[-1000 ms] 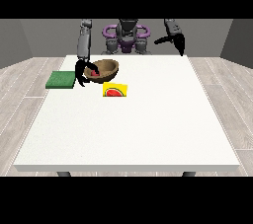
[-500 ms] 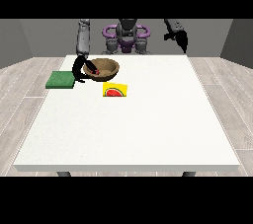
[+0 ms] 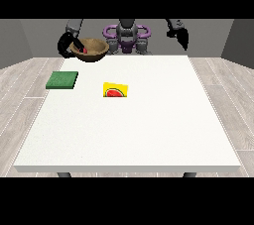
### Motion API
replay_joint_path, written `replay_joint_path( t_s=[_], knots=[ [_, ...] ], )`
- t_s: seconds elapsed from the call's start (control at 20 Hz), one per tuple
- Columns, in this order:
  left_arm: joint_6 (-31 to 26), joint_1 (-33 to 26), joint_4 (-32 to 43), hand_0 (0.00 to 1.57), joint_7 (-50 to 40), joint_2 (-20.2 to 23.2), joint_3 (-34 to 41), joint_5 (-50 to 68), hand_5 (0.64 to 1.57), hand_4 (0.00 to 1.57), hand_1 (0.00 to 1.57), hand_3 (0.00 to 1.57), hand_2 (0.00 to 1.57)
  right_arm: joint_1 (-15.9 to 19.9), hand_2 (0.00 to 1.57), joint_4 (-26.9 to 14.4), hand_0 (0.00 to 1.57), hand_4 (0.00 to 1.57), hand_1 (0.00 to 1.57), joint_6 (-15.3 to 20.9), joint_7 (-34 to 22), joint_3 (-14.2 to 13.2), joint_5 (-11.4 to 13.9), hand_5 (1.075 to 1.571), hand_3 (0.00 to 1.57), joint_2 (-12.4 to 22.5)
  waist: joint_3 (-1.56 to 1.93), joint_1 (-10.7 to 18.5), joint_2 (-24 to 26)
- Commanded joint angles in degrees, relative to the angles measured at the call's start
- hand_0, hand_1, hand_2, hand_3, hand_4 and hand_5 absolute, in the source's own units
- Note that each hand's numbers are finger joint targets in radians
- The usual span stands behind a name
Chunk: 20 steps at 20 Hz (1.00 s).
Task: Pick the cup and pour the ball into the bowl, then pick the bowl and place it on the pad
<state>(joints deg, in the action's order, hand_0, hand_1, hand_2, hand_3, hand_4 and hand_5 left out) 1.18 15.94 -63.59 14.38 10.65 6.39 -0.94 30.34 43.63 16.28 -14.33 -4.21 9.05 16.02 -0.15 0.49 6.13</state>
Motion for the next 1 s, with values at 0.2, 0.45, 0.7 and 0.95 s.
replay_joint_path(
  t_s=[0.2, 0.45, 0.7, 0.95],
  knots=[
    [-2.3, -1.6, -0.4, 0.00, 4.0, 0.5, 0.9, 0.7, 1.430, 1.03, 0.00, 0.00, 0.00, 0.4, 1.57, 6.4, 1.57, 0.79, 1.57, -2.3, -4.8, -3.4, -1.6, 1.570, 0.77, 3.3, 0.14, 0.6, -4.1],
    [-3.7, 1.8, -5.5, 0.00, 3.5, 1.9, 2.2, 3.0, 1.503, 1.25, 0.00, 0.00, 0.00, -0.3, 1.57, -0.6, 1.57, 0.88, 1.57, -9.6, 6.4, -11.4, -5.6, 1.570, 0.22, 15.6, 0.19, 4.0, -10.5],
    [-16.3, 3.5, -1.7, 0.00, 3.1, 18.1, 15.1, 13.4, 1.567, 1.31, 0.00, 0.00, 0.00, -4.4, 1.57, -1.2, 1.57, 0.87, 1.57, -9.0, 12.8, -14.1, -7.5, 1.571, 0.00, 15.5, 0.19, 5.3, -13.7],
    [-20.2, 5.7, 4.8, 0.00, 7.3, 24.3, 21.8, 17.4, 1.571, 1.27, 0.00, 0.00, 0.00, -2.1, 1.57, -0.9, 1.57, 0.80, 1.57, -6.6, 16.4, -14.8, -7.5, 1.566, 0.00, 14.2, 0.15, 4.9, -18.5]
  ],
)
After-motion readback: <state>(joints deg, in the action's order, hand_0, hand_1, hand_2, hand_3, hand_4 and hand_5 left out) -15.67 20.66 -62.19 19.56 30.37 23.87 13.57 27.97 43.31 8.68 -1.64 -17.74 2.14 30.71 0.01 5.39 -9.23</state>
